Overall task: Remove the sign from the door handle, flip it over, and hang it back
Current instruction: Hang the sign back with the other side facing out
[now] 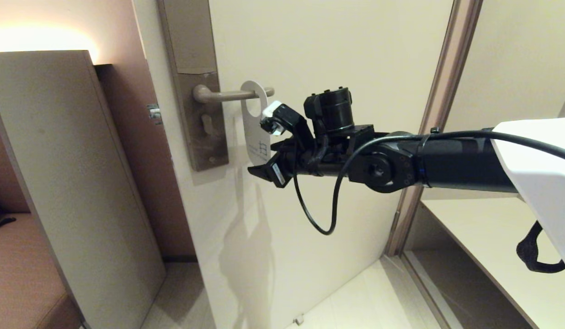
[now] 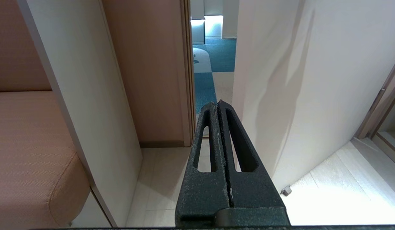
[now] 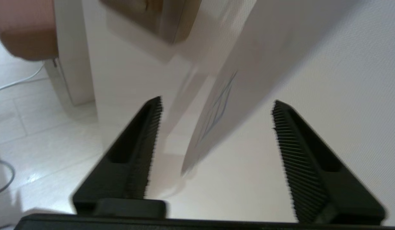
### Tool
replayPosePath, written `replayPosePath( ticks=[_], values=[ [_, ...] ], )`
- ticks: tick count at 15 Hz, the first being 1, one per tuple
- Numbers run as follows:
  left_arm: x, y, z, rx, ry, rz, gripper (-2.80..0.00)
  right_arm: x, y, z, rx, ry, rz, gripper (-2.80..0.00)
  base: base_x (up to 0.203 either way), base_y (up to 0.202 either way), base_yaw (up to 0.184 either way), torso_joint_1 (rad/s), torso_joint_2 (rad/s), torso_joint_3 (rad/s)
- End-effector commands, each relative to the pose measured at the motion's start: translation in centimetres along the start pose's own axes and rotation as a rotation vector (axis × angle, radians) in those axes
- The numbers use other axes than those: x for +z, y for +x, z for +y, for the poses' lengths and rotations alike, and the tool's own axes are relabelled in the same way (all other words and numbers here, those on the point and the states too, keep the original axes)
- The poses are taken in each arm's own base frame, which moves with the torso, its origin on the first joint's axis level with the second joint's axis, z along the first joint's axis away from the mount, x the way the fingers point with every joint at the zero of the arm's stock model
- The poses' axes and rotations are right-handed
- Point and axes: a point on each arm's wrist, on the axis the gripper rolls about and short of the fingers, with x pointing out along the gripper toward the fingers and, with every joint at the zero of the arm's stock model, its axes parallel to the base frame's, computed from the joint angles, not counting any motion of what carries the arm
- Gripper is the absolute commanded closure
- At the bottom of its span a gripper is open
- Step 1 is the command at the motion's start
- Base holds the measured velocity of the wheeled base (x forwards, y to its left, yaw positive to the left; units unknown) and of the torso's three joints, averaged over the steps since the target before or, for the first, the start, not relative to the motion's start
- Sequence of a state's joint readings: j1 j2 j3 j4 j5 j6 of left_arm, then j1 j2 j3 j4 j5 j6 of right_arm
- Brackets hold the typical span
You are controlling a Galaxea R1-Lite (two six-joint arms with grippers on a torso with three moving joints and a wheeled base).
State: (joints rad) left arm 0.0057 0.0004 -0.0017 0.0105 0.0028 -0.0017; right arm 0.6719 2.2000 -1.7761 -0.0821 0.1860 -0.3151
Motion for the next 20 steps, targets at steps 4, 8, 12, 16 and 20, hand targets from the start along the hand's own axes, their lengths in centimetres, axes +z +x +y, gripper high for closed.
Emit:
replayPosePath(
  ticks=[4, 8, 12, 16, 20],
  values=[
    [0.0, 0.0, 0.0, 0.001, 0.000, -0.001, 0.00, -1.2, -3.2, -0.4, -0.005, 0.023, 0.066, -2.80, 0.000, 0.000, 0.000, 0.000, 0.00, 0.000],
    [0.0, 0.0, 0.0, 0.001, 0.000, 0.000, 0.00, -2.0, -6.6, -2.3, -0.061, 0.052, 0.095, -2.80, 0.000, 0.000, 0.000, 0.000, 0.00, 0.000],
    [0.0, 0.0, 0.0, 0.001, 0.000, 0.000, 0.00, -1.3, -8.1, -4.5, -0.138, 0.058, 0.057, -2.80, 0.000, 0.000, 0.000, 0.000, 0.00, 0.000],
    [0.0, 0.0, 0.0, 0.001, 0.000, 0.000, 0.00, -1.3, -7.9, -4.5, -0.163, 0.052, 0.038, -2.80, 0.000, 0.000, 0.000, 0.000, 0.00, 0.000],
    [0.0, 0.0, 0.0, 0.001, 0.000, -0.001, 0.00, -0.9, -7.3, -4.4, -0.167, 0.039, -0.005, 0.00, 0.000, 0.000, 0.000, 0.000, 0.00, 0.000]
  ],
)
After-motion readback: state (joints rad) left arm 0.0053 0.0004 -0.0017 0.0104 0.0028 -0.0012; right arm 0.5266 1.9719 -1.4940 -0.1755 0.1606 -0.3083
